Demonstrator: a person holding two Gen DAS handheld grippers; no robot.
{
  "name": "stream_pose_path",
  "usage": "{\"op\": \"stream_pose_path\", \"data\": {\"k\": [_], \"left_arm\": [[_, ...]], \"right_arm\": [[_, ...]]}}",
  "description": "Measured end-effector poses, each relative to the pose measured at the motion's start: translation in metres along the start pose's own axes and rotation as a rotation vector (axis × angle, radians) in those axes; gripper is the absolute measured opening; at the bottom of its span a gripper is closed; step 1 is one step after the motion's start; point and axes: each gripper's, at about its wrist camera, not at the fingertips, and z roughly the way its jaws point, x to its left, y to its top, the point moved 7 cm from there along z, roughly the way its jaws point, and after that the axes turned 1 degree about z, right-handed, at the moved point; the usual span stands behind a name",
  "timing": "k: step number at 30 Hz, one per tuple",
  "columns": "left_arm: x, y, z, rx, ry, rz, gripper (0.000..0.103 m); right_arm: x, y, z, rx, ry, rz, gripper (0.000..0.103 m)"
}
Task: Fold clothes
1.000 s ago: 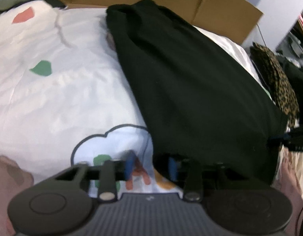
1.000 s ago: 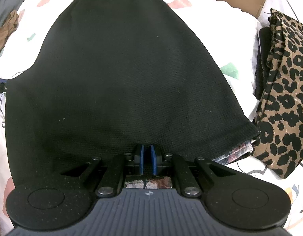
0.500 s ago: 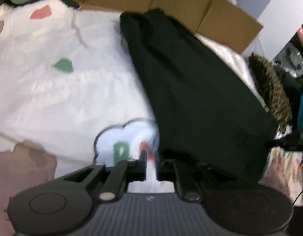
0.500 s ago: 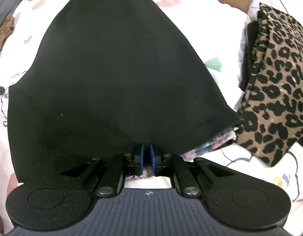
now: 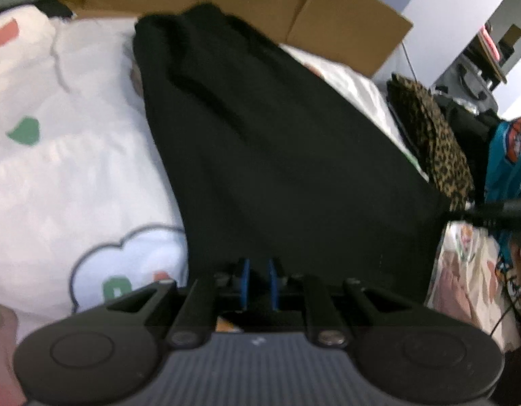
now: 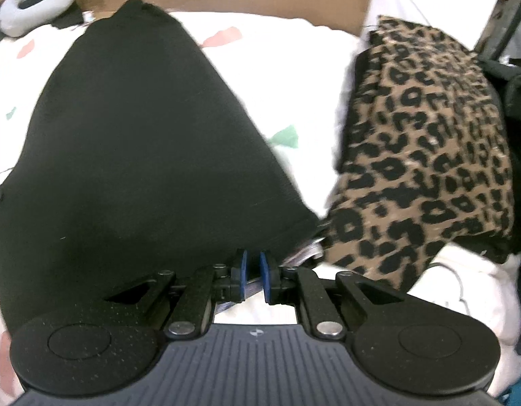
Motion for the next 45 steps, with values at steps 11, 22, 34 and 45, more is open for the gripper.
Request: {"op": "stream_pose_path", "data": {"k": [11, 22, 34, 45], "left_arm": [[0.001, -0.028, -0.007, 0.067, 0.009, -0.042, 0.012], [0.003, -0.041, -0.018, 0.107, -0.085, -0.163, 0.029], [0.008, -0.060, 0.002, 0.161, -0.202, -0.371, 0.002], [0.001, -0.069, 0.002, 0.194, -0.196, -0.350, 0.002]], "right_arm": [[-0.042, 0.014, 0.006, -0.040, -0.094, 0.069, 0.041], [-0.039, 0.012, 0.006, -0.045, -0.056, 0.074, 0.003], [-0.041, 0.001, 0.005, -0.019, -0.059, 0.087, 0.002], [-0.045, -0.001, 0.014, -0.005, -0.081, 0.092, 0.003]]}}
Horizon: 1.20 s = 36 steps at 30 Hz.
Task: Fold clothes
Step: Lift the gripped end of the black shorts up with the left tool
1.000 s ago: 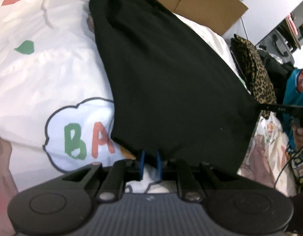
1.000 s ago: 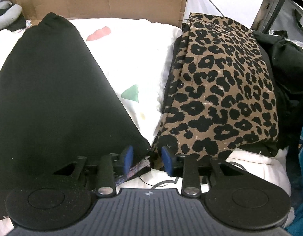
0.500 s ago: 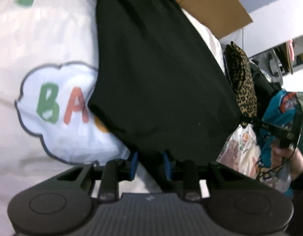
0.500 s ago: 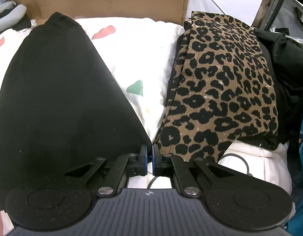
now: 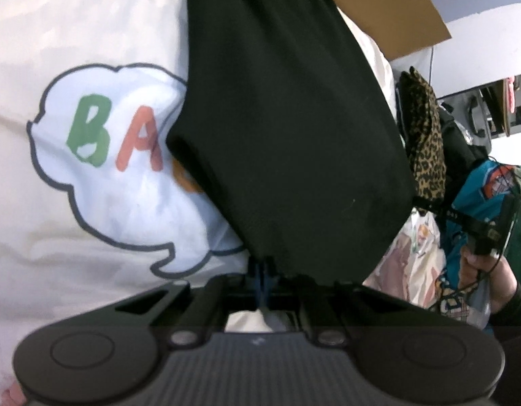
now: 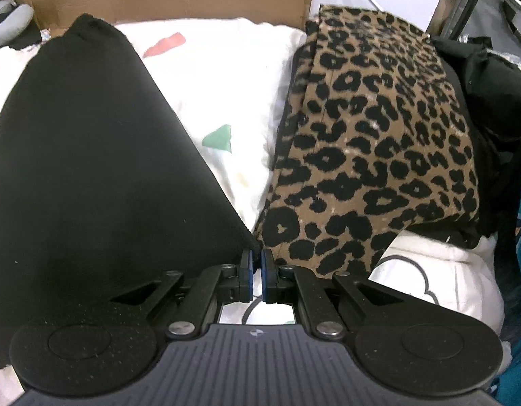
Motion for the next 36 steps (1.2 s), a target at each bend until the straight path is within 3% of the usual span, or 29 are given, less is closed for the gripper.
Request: {"op": "stream_pose_path", "data": {"k": [2, 6, 11, 15, 21, 25, 30, 36], "left_arm": [[-0.003, -0.002, 0.001, 0.024, -0.018, 0.003, 0.003], [-0.001, -0.006, -0.003, 0.034, -0.037, -0.018, 0.029], [0.006, -0.007, -0.004, 0.016, -0.075, -0.069, 0.033], [0.013, -0.005, 0.001, 0.011, -0.134, -0.136, 0.043], [0.021, -0.008, 0.020, 0.027, -0.250, -0.265, 0.043], [0.022, -0.010, 0.034, 0.028, -0.334, -0.315, 0.043], [0.017, -0.007, 0.045, 0.007, -0.397, -0.318, 0.043], [0.009, -0.007, 0.045, -0.032, -0.398, -0.259, 0.043]], "right_arm": [[0.001, 0.000, -0.002, 0.001, -0.003, -0.007, 0.003], [0.002, 0.004, -0.009, -0.003, -0.039, -0.038, 0.005], [0.009, 0.014, -0.024, -0.047, -0.014, -0.053, 0.008], [0.022, 0.019, -0.031, -0.076, 0.024, -0.069, 0.008], [0.051, 0.015, -0.022, -0.042, 0.097, -0.103, 0.008], [0.078, 0.000, -0.007, 0.036, 0.194, -0.150, 0.008], [0.084, -0.010, 0.012, 0.081, 0.150, -0.197, 0.008], [0.080, -0.001, 0.016, 0.060, 0.053, -0.243, 0.006]]}}
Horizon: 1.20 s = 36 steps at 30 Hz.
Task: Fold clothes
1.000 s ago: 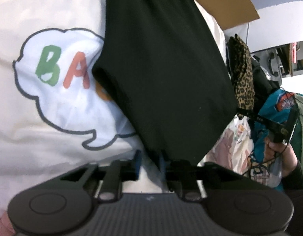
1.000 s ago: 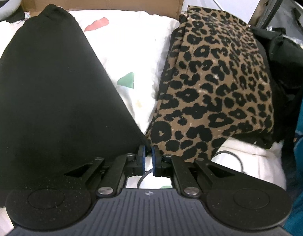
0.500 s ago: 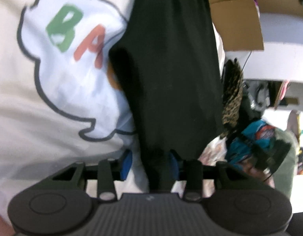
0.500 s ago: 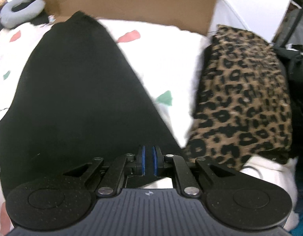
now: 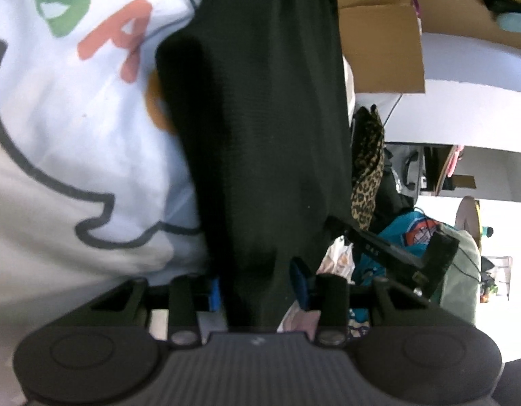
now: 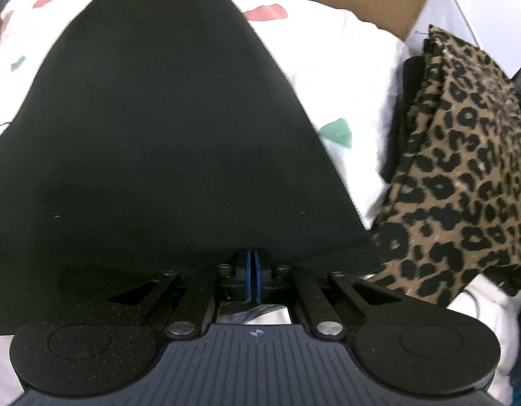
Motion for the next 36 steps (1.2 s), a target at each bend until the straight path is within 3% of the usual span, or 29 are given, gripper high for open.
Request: {"op": "stream_pose_path", "data": {"k": [7, 9, 12, 16, 20, 24, 36], "left_arm": [[-0.002, -0.006, 0.011, 0.027, -0.012, 0.018, 0.036], [-0.003, -0.009, 0.017, 0.050, -0.002, 0.027, 0.020], [0.001, -0.012, 0.022, 0.060, 0.005, 0.001, 0.010], [0.000, -0.013, 0.018, 0.070, 0.010, -0.010, 0.007], [-0.007, -0.009, 0.008, 0.112, 0.067, 0.019, 0.006], [-0.022, -0.002, -0.002, 0.147, 0.092, 0.046, 0.006], [-0.037, 0.011, -0.040, 0.173, 0.198, 0.081, 0.005]], "right_arm": [[-0.015, 0.003, 0.002, -0.006, -0.034, 0.013, 0.006], [-0.016, 0.003, 0.001, -0.008, -0.032, 0.016, 0.006], [-0.018, -0.001, 0.000, -0.013, -0.031, 0.013, 0.006], [-0.020, 0.000, -0.001, -0.008, -0.021, 0.024, 0.006], [-0.021, 0.004, -0.012, -0.047, -0.033, -0.008, 0.011], [-0.034, 0.008, -0.023, -0.073, 0.011, 0.076, 0.018], [-0.039, 0.012, -0.017, -0.105, 0.084, 0.115, 0.019]]}}
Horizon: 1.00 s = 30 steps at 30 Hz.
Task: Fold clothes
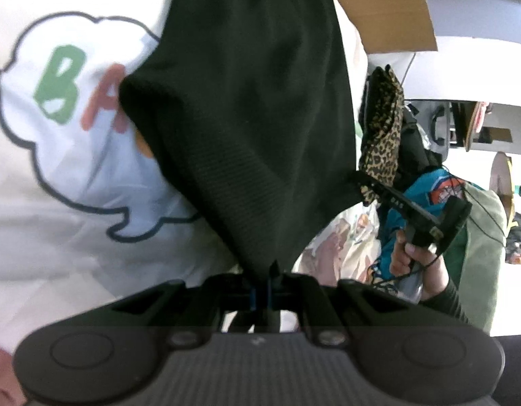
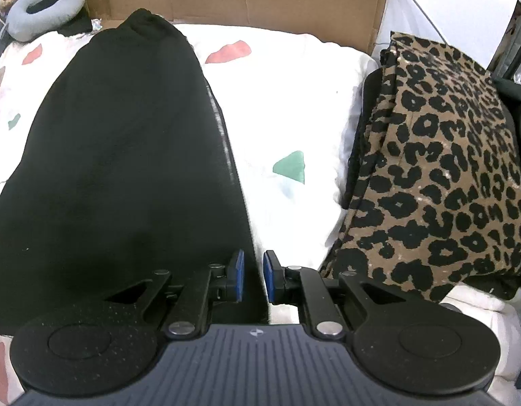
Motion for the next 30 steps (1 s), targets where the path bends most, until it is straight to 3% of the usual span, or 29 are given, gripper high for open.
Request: {"op": "stream_pose_path", "data": {"k": [14, 26, 30], "left_arm": [[0.022, 0.005, -0.052, -0.050, 0.164, 0.032, 0.005], [0.020, 0.004, -0.057, -0.068, 0.177, 0.036, 0.005], [0.023, 0.004, -0.055, -0.068, 0.178, 0.032, 0.005]], "right_arm": [[0.023, -0.004, 0.022, 0.030, 0.229, 0.077, 0.023], [0.023, 0.001, 0.047, 0.092, 0.396, 0.205, 0.037], [0.022, 0.005, 0.060, 0.124, 0.513, 0.258, 0.043]]}}
